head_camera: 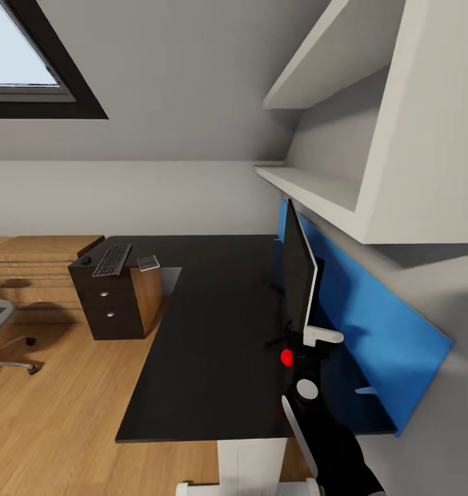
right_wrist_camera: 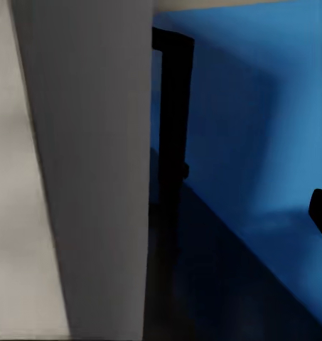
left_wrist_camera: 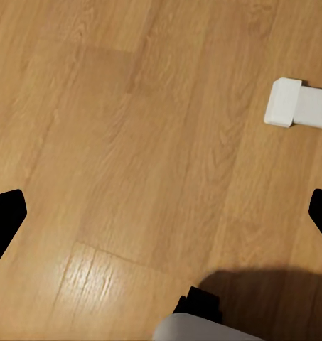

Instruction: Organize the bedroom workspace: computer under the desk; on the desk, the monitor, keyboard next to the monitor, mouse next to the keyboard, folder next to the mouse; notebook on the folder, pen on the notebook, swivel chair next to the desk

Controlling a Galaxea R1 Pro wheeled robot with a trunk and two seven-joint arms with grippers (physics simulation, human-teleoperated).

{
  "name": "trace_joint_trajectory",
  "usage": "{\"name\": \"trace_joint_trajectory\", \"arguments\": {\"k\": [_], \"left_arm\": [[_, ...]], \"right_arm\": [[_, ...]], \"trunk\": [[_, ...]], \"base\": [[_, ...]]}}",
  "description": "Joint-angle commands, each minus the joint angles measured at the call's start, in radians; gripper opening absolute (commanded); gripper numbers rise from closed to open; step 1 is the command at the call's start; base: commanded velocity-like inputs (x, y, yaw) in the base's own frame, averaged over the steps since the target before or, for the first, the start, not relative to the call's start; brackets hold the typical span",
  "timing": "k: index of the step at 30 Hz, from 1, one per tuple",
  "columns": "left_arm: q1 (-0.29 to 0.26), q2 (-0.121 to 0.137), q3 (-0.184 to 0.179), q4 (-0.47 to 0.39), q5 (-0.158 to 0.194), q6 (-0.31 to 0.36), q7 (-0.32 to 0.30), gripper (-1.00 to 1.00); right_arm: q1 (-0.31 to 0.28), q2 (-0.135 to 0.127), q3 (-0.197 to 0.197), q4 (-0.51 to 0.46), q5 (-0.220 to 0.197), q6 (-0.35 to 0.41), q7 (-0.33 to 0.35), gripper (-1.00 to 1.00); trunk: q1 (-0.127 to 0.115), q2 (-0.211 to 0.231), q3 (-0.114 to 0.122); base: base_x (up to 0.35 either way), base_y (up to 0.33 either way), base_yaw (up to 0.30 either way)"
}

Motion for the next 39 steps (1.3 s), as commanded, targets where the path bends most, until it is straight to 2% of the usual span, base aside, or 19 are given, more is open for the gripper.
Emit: {"name": "trace_joint_trajectory", "arguments": {"k": [1,21,39], "left_arm": [[-0.001,0.000,-0.009,0.000,0.009,-0.003,0.005,1.00],[0.000,0.000,-0.009,0.000,0.008,-0.003,0.005,1.00],[-0.001,0.000,-0.009,0.000,0.008,-0.003,0.005,1.00]], "right_arm": [[-0.001,0.000,0.001,0.000,0.007,0.004,-0.005,1.00],[-0.001,0.000,0.001,0.000,0.007,0.004,-0.005,1.00],[0.000,0.000,0.001,0.000,0.007,0.004,-0.005,1.00]], "trunk": [[0.000,-0.001,-0.001],[0.000,-0.001,-0.001],[0.000,-0.001,-0.001]], "base": [[-0.017,-0.017,0.000],[-0.057,-0.127,0.000],[0.000,-0.011,0.000]]}}
